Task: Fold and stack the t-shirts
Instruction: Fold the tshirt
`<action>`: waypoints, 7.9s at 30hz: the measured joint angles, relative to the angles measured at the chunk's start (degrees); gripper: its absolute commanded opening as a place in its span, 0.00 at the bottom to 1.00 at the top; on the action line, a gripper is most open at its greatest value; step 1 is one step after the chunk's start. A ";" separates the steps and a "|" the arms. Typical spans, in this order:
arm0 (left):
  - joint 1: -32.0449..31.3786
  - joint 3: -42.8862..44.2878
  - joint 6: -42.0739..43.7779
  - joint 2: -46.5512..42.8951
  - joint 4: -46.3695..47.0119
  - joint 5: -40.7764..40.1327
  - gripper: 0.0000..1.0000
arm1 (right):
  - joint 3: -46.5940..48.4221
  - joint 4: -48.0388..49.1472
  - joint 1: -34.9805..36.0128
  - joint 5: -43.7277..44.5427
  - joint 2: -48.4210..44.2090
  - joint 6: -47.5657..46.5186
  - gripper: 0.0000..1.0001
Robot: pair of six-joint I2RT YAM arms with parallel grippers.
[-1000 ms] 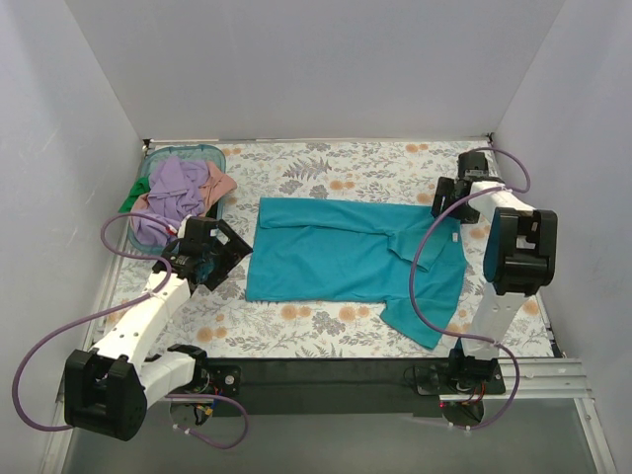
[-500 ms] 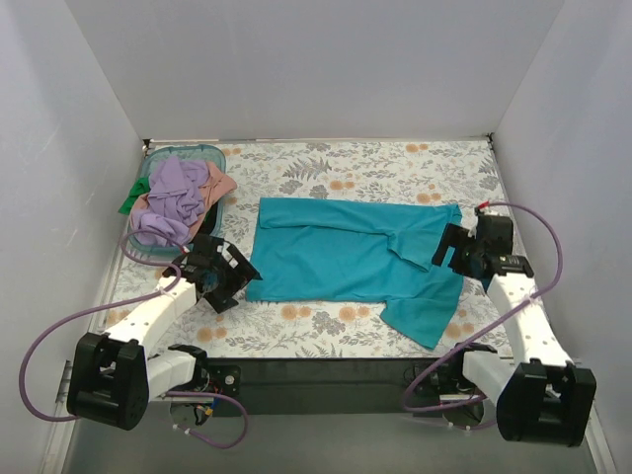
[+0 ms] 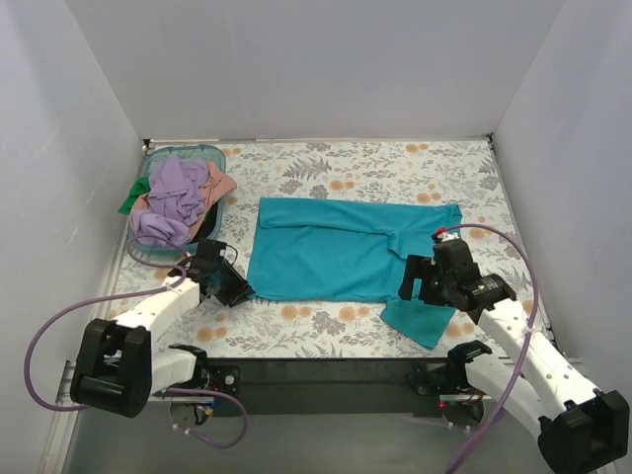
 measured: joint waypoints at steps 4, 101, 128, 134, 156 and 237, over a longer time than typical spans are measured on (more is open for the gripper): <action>0.00 -0.04 0.22 1.49 0.79 -0.28 0.00 | -0.09 -2.03 9.31 3.15 0.79 5.99 0.98; 0.55 45.03 -0.85 36.96 -0.83 -13.68 0.00 | 35.78 8.33 -5.77 12.87 46.42 -15.58 0.01; 0.17 34.97 1.49 23.71 5.33 -3.43 0.98 | 22.38 12.72 -7.91 -4.28 40.52 -13.38 0.98; -0.70 34.18 2.05 32.06 8.52 1.75 0.98 | 22.21 13.73 -8.35 -4.42 46.71 -11.34 0.98; -37.57 7.93 -13.68 14.82 19.74 1.99 0.98 | 83.67 15.52 -8.17 -18.75 92.72 -23.30 0.98; -32.06 0.52 -19.45 -11.76 -8.15 -12.11 0.00 | 12.35 15.45 60.85 17.70 33.33 -1.73 0.01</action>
